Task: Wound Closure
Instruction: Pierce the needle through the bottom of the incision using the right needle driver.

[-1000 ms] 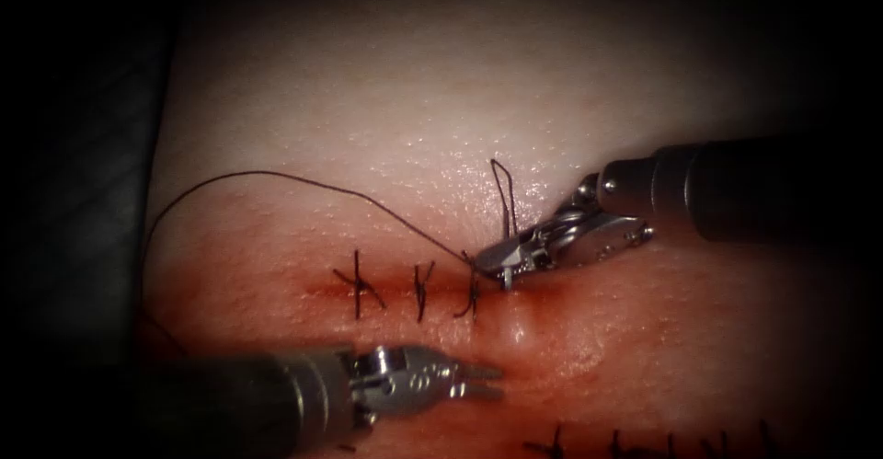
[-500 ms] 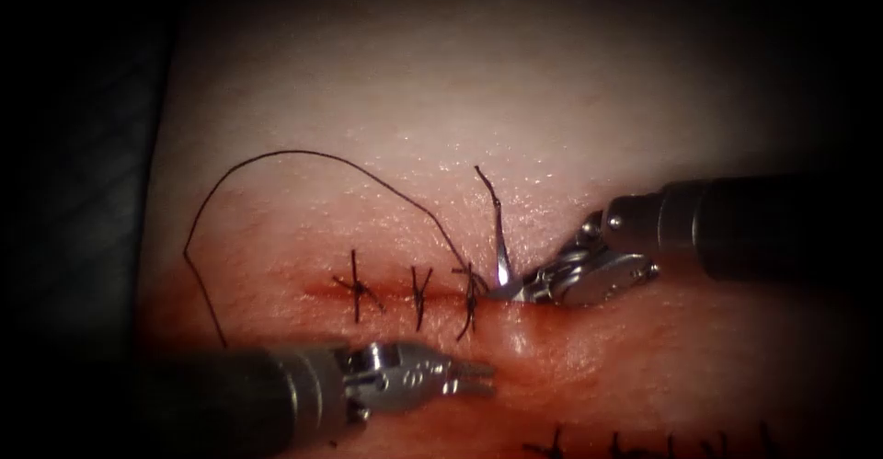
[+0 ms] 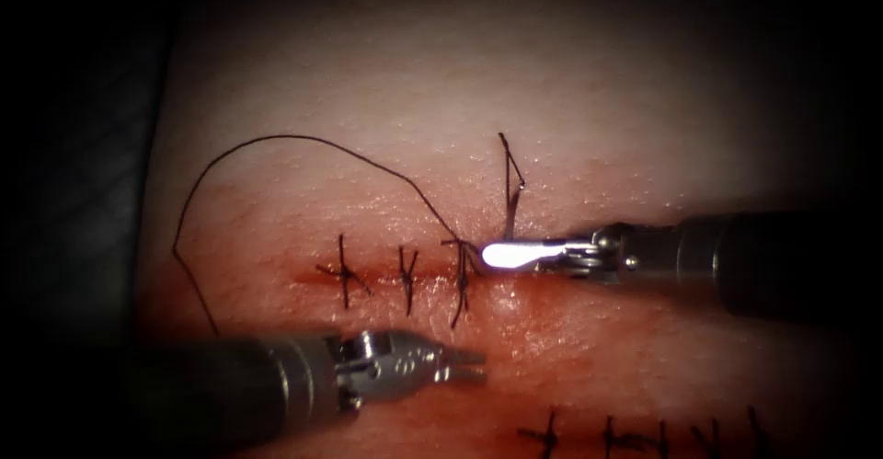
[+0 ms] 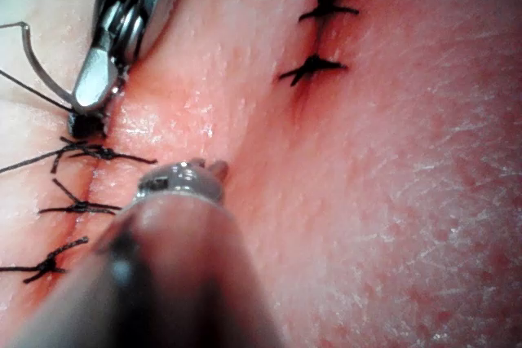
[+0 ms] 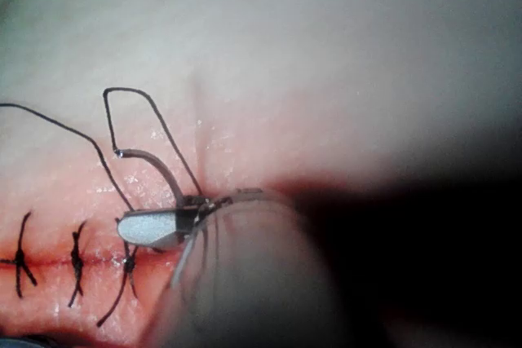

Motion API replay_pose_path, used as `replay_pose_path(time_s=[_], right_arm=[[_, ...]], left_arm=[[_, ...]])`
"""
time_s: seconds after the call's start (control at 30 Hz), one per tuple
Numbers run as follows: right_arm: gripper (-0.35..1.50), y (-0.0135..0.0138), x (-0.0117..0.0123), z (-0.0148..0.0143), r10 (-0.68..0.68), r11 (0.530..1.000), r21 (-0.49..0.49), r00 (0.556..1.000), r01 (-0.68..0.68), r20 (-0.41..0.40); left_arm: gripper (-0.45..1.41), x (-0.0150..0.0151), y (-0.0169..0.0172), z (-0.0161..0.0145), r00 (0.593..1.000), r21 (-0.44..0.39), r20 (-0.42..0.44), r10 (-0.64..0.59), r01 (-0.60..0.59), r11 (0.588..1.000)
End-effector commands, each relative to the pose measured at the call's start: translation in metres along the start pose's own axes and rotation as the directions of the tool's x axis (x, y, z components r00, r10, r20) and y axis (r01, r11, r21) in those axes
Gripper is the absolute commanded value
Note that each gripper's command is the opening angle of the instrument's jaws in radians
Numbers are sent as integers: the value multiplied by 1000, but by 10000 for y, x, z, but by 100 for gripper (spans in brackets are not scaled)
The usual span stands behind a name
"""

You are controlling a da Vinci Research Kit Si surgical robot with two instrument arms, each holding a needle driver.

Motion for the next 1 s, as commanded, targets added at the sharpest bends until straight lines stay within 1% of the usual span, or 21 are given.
replay_pose_path(time_s=[0.03, 0.07, 0.1, 0.23, 0.33, 0.37, 0.4, 0.43, 0.5, 0.6, 0.67, 0.7, 0.73, 0.8, 0.87, 0.97, 1.0], right_arm=[[130, 9, 3, 4, -49, 999, -7, 999, 49, -7], [133, 10, 7, 2, -77, 997, -11, 997, 77, -13], [140, 11, 13, -2, -133, 991, -12, 991, 132, -30], [143, 12, 23, -12, -284, 959, -30, 958, 283, -46], [147, 9, 28, -19, -408, 912, -55, 912, 406, -45], [147, 6, 30, -20, -463, 886, -55, 885, 461, -41], [147, 5, 31, -20, -477, 878, -56, 878, 475, -39], [147, 0, 34, -18, -527, 850, -44, 849, 526, -31], [147, -5, 37, -16, -571, 821, -38, 821, 570, -23], [147, -10, 41, -14, -593, 805, -27, 805, 593, -17], [147, -19, 49, -13, -629, 777, -29, 777, 629, -11], [147, -21, 52, -13, -631, 776, -31, 776, 630, -10], [145, -24, 56, -13, -649, 760, -35, 761, 649, -8], [145, -26, 58, -12, -651, 758, -39, 759, 651, -8], [145, -29, 63, -8, -664, 747, -47, 747, 663, -8], [145, -30, 63, -4, -677, 736, -52, 736, 675, -9], [145, -31, 61, 3, -681, 732, -59, 732, 679, -13]], left_arm=[[-8, 0, 0, 8, 1000, -1, -1, 2, -2, 1000], [-8, 0, 0, 8, 1000, -1, -1, 2, -2, 1000], [-8, 0, 0, 8, 1000, -1, -1, 2, -2, 1000], [-8, -1, 1, 9, 1000, 0, -1, 3, -3, 1000], [-8, -1, 1, 9, 1000, 1, -1, 3, -3, 1000], [-8, -1, 1, 10, 1000, 1, -1, 3, -3, 1000], [-8, -1, 1, 10, 1000, 2, 0, 3, -3, 1000], [-8, -1, 2, 11, 1000, 2, 0, 3, -3, 1000], [-8, -1, 2, 11, 1000, 3, 0, 3, -3, 1000], [-8, -1, 2, 11, 1000, 3, 0, 4, -4, 1000], [-8, -1, 2, 11, 1000, 1, 2, 4, -4, 1000], [-8, -1, 2, 11, 1000, 1, 2, 4, -4, 1000], [-8, -1, 2, 11, 1000, 1, 2, 4, -4, 1000], [-8, -2, 3, 11, 1000, 1, 2, 5, -5, 1000], [-8, -2, 3, 11, 1000, 2, 2, 5, -5, 1000], [-8, -2, 3, 11, 1000, 2, 2, 5, -5, 1000], [-8, -2, 3, 11, 1000, 2, 2, 5, -5, 1000]])
